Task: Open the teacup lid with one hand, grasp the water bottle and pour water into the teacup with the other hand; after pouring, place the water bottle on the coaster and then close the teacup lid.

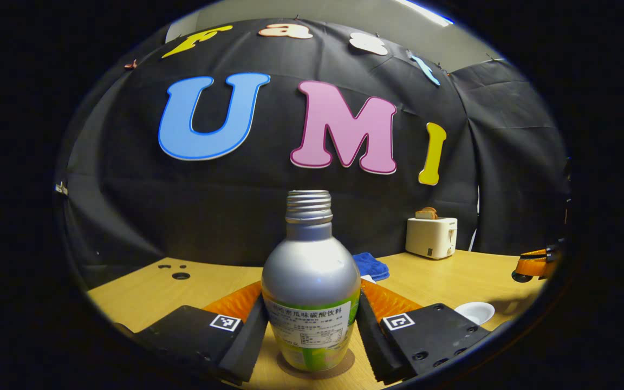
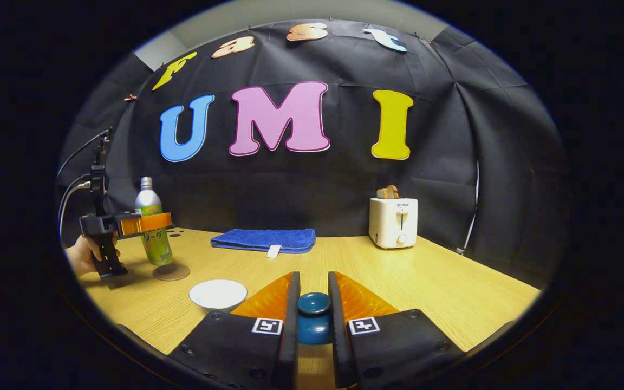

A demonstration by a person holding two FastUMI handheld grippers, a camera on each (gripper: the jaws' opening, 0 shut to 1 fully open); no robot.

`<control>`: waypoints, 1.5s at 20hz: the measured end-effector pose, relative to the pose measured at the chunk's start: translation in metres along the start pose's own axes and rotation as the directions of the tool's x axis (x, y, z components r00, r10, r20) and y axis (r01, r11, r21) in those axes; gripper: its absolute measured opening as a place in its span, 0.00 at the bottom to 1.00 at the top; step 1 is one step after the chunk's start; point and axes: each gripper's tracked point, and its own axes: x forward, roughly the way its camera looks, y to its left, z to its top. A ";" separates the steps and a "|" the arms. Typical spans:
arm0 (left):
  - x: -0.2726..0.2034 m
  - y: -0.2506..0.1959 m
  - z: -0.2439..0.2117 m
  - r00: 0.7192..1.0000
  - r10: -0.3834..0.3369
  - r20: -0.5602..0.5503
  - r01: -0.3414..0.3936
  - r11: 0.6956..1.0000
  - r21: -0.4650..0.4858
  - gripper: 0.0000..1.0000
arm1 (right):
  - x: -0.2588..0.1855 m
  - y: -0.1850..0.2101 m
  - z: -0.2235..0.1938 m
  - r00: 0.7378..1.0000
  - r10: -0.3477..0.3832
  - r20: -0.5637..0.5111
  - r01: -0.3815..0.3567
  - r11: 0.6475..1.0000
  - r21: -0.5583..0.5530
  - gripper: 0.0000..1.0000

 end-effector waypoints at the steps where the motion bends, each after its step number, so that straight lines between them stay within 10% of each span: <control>1: 0.005 -0.001 -0.009 1.000 -0.005 -0.017 0.005 1.000 -0.013 0.81 | 0.000 0.000 0.000 1.000 0.000 0.000 0.000 1.000 0.000 0.29; 19: -0.022 0.002 -0.058 0.984 0.004 -0.179 -0.004 1.000 -0.003 0.96 | 0.000 0.000 0.001 1.000 0.001 -0.001 -0.001 1.000 0.000 0.29; 30: -0.106 0.000 -0.037 0.998 0.019 -0.056 -0.016 0.999 0.047 0.95 | 0.000 0.022 0.000 0.997 0.071 -0.002 -0.071 0.997 0.001 0.29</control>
